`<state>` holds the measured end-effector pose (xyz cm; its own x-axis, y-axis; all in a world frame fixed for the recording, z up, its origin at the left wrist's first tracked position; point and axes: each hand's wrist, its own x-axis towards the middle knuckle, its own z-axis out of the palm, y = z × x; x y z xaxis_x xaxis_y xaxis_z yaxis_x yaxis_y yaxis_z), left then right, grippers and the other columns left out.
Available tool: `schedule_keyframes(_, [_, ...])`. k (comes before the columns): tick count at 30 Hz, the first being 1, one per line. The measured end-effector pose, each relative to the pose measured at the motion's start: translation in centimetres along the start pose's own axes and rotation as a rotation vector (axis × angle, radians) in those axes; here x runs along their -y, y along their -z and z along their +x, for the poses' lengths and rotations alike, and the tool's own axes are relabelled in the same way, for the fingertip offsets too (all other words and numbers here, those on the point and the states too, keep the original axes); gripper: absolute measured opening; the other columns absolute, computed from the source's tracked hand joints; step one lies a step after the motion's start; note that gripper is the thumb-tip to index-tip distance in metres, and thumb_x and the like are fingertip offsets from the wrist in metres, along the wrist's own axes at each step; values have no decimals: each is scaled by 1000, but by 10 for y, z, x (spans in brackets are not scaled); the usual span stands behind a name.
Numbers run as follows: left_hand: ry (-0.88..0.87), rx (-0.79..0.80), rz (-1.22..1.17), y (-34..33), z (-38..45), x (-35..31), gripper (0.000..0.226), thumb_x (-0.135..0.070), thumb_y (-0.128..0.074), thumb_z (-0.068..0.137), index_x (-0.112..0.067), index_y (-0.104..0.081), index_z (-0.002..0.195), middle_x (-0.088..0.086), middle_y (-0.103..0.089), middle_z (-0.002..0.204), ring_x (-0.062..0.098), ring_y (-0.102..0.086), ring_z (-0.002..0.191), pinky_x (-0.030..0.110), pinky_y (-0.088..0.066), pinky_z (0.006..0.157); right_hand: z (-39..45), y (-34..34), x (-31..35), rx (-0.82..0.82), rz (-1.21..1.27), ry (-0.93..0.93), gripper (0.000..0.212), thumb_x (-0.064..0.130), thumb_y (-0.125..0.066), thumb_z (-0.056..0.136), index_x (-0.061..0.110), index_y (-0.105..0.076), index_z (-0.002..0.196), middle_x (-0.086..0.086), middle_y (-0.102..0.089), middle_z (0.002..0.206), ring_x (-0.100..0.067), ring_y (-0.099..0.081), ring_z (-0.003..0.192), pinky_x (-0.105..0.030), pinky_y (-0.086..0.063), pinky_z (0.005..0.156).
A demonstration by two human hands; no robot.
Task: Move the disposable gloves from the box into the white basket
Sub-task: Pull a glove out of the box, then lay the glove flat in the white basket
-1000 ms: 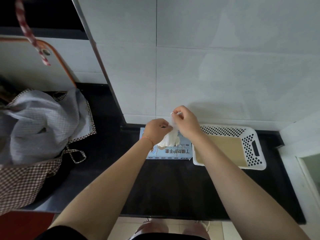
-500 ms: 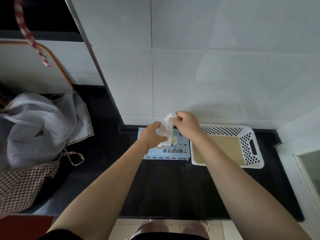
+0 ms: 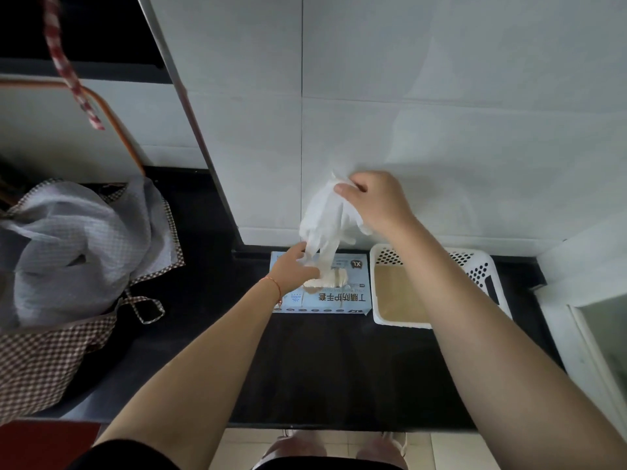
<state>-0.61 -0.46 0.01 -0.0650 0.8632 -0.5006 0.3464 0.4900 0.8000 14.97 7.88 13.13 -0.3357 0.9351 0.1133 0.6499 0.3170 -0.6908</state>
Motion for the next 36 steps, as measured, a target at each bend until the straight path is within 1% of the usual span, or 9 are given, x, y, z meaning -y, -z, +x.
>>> schedule_keyframes(4, [-98,-131,-150,11,-4,-27,59,1,-49,86,-22,-46,139,3,-50,136,20,-51,118,28,-47,82,-11,2,-10,173,-35,-71,47,27,-61,93,19,-32,57,3,-27,55,-13,-25,49,-27,-17,49])
schedule_keyframes(9, [-141,-395,-21,19,-18,-67,26,-12,-48,89,-19,-65,107,0,-66,107,18,-61,91,29,-52,78,-20,18,-2,300,-22,-63,37,21,-60,93,14,-42,62,0,-32,58,-14,-29,52,-29,-20,51])
schedule_keyframes(13, [-351,-120,15,13,-27,-101,27,-11,-61,83,-24,-63,107,0,-63,112,14,-59,97,18,-45,74,-27,45,0,301,45,-77,41,23,-62,94,14,-41,60,2,-30,57,-8,-27,49,-23,-18,45])
schedule_keyframes(16, [-368,45,40,3,-32,-124,23,-25,-62,68,-15,-69,88,1,-65,86,14,-59,79,27,-47,75,-30,67,-11,228,54,-90,37,25,-62,94,8,-46,66,0,-28,59,-11,-26,52,-21,-18,45])
schedule_keyframes(19, [-344,17,102,-14,-25,-129,19,-30,-63,64,-12,-56,67,-1,-52,69,16,-45,66,29,-38,67,-32,86,-30,106,46,-125,35,23,-60,94,-4,-55,72,-1,-35,61,-13,-32,56,-25,-24,50])
schedule_keyframes(25, [-197,101,189,-56,-6,-106,29,-27,-72,85,2,-70,89,5,-56,75,18,-46,69,30,-39,69,-39,105,-68,40,125,-186,33,24,-59,93,4,-56,67,6,-35,53,-6,-32,48,-24,-25,49])
schedule_keyframes(28, [-144,54,166,-64,-5,-100,22,-23,-67,88,-3,-69,80,1,-53,67,14,-44,62,25,-36,62,-42,100,-92,92,149,-265,35,27,-59,92,-3,-56,73,-4,-38,63,-11,-38,56,-26,-26,55])
schedule_keyframes(33, [-112,-86,-56,-54,5,-105,20,-17,-58,86,-12,-51,68,-2,-37,56,16,-31,54,28,-26,53,-52,86,-137,142,619,-633,14,18,-62,92,7,-65,84,-14,-61,86,-23,-58,76,-32,-42,66])
schedule_keyframes(36, [-105,-84,166,-61,23,-114,18,-13,-56,88,-7,-63,72,1,-52,64,18,-45,62,27,-38,59,-62,78,-167,190,766,-783,9,10,-58,94,7,-61,86,-20,-61,90,-27,-59,77,-30,-45,61])
